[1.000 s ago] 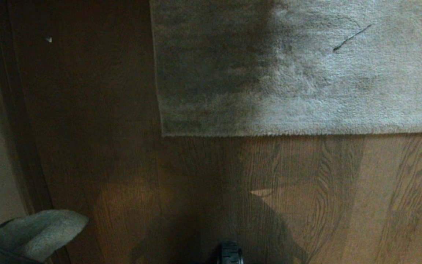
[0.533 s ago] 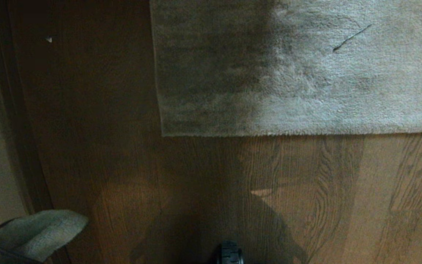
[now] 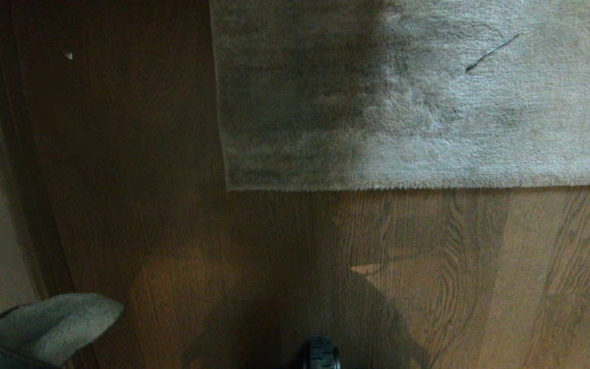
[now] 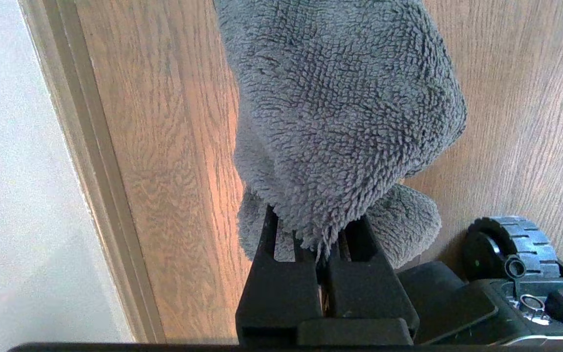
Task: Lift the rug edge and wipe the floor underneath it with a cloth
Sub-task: Put down the rag
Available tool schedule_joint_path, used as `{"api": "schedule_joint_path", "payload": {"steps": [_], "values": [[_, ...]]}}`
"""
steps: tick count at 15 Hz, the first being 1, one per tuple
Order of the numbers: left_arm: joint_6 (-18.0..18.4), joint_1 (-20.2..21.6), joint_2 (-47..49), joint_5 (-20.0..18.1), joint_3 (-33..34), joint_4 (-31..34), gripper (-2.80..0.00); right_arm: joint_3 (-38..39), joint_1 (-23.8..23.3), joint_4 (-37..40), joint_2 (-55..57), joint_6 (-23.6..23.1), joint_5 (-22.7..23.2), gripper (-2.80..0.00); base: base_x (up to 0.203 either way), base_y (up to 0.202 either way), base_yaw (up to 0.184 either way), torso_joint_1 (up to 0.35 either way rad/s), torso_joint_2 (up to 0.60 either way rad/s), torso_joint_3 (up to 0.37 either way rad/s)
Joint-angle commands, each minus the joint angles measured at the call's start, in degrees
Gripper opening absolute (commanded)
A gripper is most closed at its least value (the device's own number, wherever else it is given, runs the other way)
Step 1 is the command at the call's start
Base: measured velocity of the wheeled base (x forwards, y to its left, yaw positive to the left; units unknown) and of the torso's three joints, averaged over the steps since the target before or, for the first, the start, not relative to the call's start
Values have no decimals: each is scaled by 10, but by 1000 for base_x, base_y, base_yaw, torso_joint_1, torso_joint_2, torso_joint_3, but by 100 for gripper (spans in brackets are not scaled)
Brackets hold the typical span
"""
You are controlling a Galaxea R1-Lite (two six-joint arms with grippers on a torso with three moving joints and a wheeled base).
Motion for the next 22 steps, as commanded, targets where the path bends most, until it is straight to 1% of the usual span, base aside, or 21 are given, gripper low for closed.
{"api": "schedule_joint_path", "payload": {"steps": [1,22], "values": [[1,0,0,0,0,0,-280,0,0,0,1,0,-1,-280,0,0,0,0,0,0],[1,0,0,2,-1,2,-280,0,0,0,1,0,-1,-280,0,0,0,0,0,0]]}}
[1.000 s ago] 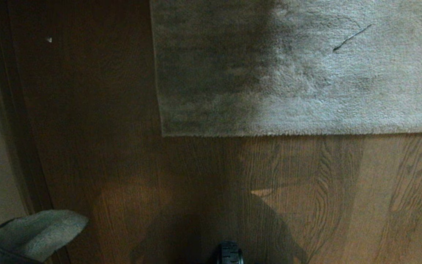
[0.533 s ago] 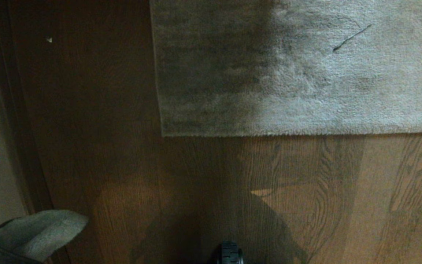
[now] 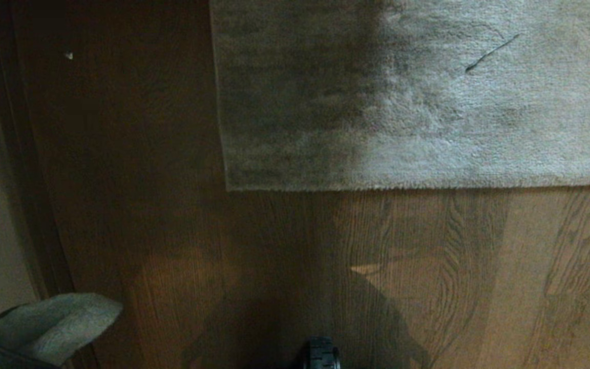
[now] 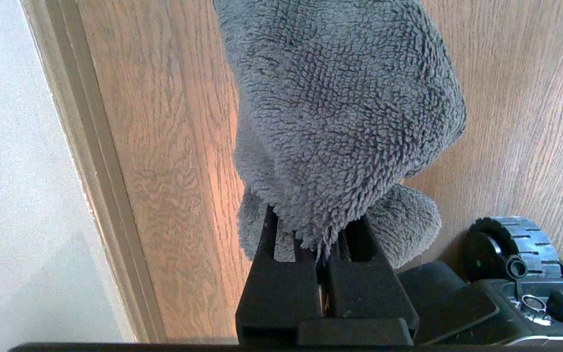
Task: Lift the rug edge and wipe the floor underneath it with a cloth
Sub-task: Put down the rag
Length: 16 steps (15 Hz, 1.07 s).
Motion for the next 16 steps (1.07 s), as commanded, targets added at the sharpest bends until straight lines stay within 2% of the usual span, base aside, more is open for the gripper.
{"api": "schedule_joint_path", "payload": {"steps": [1,7,16], "values": [[0,0,0,-1,-1,0,-280,0,0,0,1,0,0,-280,0,0,0,0,0,0],[0,0,35,-1,-4,9,-280,0,0,0,1,0,0,-280,0,0,0,0,0,0],[-1,-1,208,0,-4,9,-280,0,0,0,1,0,0,-280,0,0,0,0,0,0]]}}
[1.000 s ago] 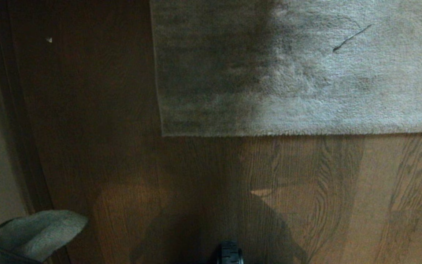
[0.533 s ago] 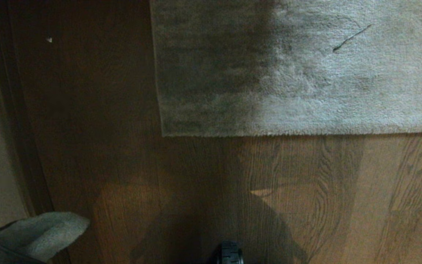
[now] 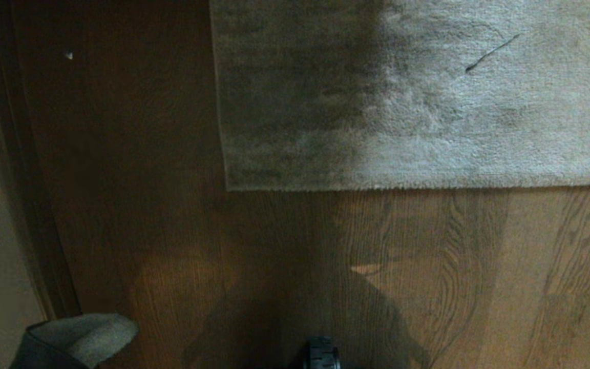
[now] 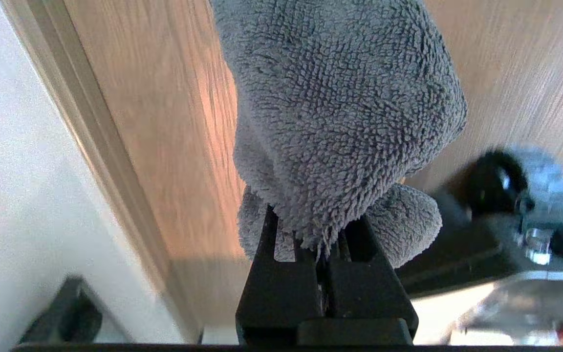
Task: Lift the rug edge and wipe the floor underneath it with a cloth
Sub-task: Put down the rag
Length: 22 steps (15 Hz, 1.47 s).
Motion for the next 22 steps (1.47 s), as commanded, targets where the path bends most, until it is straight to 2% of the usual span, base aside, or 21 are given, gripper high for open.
{"api": "schedule_joint_path", "payload": {"steps": [1,7,16,22], "values": [[-1,0,70,0,0,1,-280,0,0,0,1,0,-1,-280,0,0,0,0,0,0],[-4,2,164,1,0,1,-280,0,0,0,1,0,0,-280,0,0,0,0,0,0],[-4,1,175,1,0,0,-280,0,0,0,1,0,-1,-280,0,0,0,0,0,0],[-12,1,266,0,-4,-5,-280,0,0,0,1,0,-1,-280,0,0,0,0,0,0]]}}
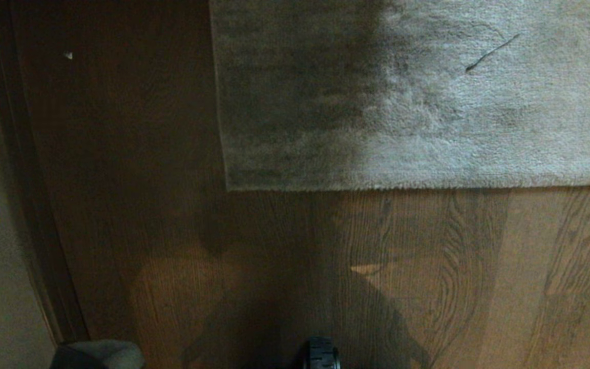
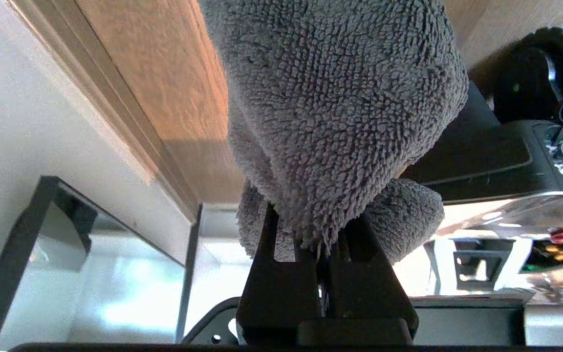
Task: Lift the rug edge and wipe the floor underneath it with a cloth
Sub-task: Put down the rag
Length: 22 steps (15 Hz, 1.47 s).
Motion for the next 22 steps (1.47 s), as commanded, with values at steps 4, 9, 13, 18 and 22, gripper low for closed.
{"api": "schedule_joint_path", "payload": {"steps": [4,9,13,18,22], "values": [[-37,-2,66,-15,-46,-5,-280,0,0,0,1,0,0,-280,0,0,0,0,0,0],[-59,0,171,-23,-36,-118,-280,0,0,0,1,0,0,-280,0,0,0,0,0,0],[-102,0,287,-21,-61,-230,-280,0,0,0,1,0,0,-280,0,0,0,0,0,0],[-138,-1,393,-21,-94,-413,-280,0,0,0,1,0,0,-280,0,0,0,0,0,0],[-141,1,434,-21,-152,-434,-280,0,0,0,1,0,0,-280,0,0,0,0,0,0]]}}
